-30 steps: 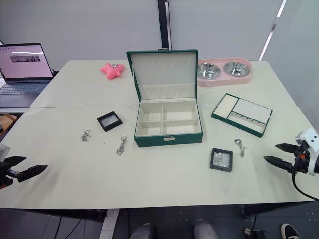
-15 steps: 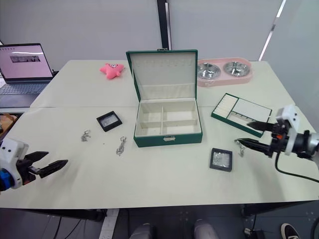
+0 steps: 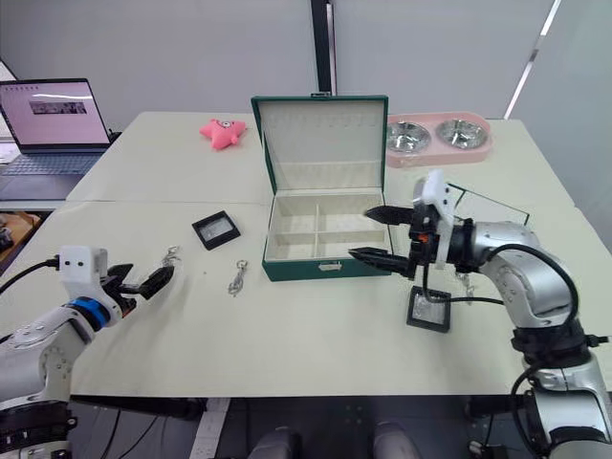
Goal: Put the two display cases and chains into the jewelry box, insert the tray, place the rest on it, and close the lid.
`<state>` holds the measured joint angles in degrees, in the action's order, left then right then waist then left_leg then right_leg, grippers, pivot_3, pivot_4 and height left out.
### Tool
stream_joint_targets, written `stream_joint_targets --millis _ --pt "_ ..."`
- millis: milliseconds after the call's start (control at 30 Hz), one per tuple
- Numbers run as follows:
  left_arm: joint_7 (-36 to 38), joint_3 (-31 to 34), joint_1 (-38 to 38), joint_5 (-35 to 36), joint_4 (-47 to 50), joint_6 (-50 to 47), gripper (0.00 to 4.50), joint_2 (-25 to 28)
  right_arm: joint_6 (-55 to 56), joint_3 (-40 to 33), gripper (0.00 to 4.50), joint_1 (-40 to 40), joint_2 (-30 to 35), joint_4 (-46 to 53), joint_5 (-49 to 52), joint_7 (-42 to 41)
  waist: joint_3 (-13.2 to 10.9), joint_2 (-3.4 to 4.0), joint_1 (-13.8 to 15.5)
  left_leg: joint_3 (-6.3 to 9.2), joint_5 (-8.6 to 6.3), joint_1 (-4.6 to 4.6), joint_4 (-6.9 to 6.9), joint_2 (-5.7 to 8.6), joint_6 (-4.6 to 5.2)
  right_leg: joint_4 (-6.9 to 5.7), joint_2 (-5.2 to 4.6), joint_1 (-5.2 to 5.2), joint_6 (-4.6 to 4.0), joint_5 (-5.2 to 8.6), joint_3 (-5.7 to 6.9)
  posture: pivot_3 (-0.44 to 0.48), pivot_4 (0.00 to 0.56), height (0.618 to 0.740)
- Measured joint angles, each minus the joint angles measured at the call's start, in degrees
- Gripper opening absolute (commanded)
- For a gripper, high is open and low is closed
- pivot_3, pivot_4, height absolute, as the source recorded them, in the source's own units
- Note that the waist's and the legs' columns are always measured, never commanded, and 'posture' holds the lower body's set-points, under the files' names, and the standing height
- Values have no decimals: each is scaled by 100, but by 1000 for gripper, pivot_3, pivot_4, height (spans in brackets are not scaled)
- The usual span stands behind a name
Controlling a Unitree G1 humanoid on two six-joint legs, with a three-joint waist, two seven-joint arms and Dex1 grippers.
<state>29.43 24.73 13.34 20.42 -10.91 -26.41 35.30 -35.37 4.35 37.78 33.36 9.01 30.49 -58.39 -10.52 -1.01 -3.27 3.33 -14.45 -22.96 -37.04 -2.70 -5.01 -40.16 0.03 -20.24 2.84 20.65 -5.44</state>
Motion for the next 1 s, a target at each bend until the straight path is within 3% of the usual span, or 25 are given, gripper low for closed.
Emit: stream_joint_targets --millis 300,1000 --pt "-538 -194 639 -298 -791 280 4500 -222 720 628 4488 95 -325 -340 -683 -65 1 -3 -4 0 0 0 -1 1 0 -2 -1 -2 0 0 2 0 150 740" --pt "-623 -449 1234 -536 -1867 858 4500 -283 1681 806 4488 -312 -1024 -1047 -1025 -149 3 -6 -1 10 2 3 -5 2 -2 -20 0 -1 0 0 12 0 150 740"
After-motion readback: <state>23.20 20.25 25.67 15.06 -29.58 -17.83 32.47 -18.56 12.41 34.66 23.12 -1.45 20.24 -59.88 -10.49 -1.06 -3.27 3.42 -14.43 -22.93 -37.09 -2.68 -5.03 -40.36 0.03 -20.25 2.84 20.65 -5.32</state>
